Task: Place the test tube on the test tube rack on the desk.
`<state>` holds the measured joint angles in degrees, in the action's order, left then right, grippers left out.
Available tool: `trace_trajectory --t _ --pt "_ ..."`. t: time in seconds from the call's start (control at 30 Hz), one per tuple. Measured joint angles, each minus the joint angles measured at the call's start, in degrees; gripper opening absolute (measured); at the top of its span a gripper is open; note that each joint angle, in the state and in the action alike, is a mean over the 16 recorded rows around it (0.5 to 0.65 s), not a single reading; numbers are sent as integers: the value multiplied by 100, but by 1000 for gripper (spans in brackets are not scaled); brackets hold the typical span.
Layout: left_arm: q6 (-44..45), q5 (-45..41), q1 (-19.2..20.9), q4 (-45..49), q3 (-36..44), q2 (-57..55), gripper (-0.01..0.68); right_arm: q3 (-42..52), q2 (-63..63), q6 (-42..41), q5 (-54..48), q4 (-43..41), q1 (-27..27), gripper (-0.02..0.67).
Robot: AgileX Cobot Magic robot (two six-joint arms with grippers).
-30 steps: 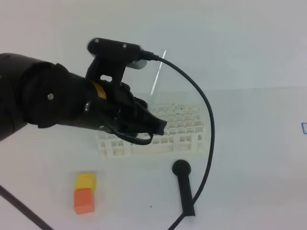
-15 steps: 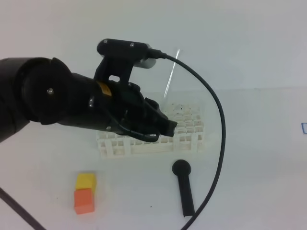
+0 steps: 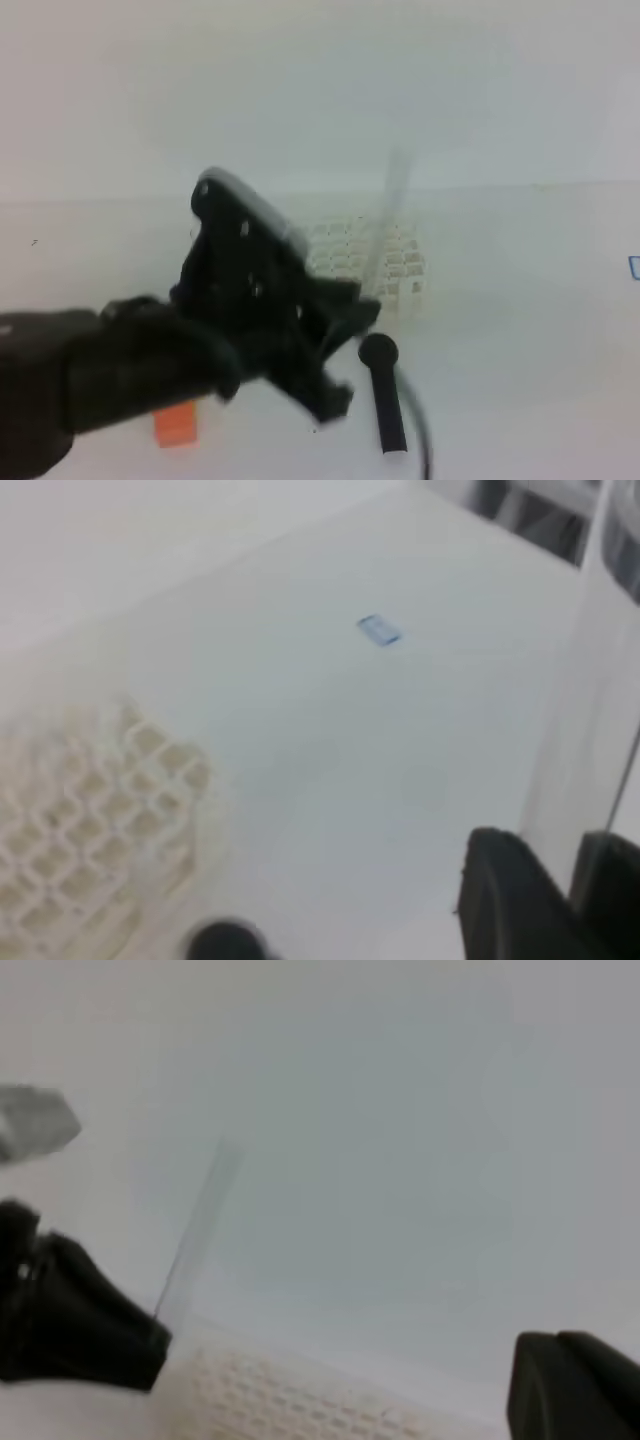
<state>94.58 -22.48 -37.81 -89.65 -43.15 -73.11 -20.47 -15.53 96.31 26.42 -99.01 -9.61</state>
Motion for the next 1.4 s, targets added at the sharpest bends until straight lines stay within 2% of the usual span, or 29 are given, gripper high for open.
trace_trajectory --t 0.1,0.23,0.57,0.77,0.9,1.07,1.4 --pt "1069 -479 2 -844 347 93 -1 0 -138 42 104 64 -81 -1" --pt "1744 -1174 5 -1288 620 167 -1 0 -298 -23 329 279 -131 -1" --pt "1645 -2794 8 -1299 748 190 -1 -10 -1314 -889 1735 1081 -351 -1" --pt "1344 -3407 8 -1293 748 190 -1 -194 -2196 -1400 2817 1511 -469 1" --pt "1180 -3621 8 -1265 748 190 -1 -495 -2641 -1472 3374 1555 -489 27" --pt "1056 -3687 8 -1229 748 190 -1 -1016 -2933 -1255 3729 1378 -492 144" --pt "811 -3694 3 -1226 748 190 0 -1786 -3050 -374 3510 943 -494 519"
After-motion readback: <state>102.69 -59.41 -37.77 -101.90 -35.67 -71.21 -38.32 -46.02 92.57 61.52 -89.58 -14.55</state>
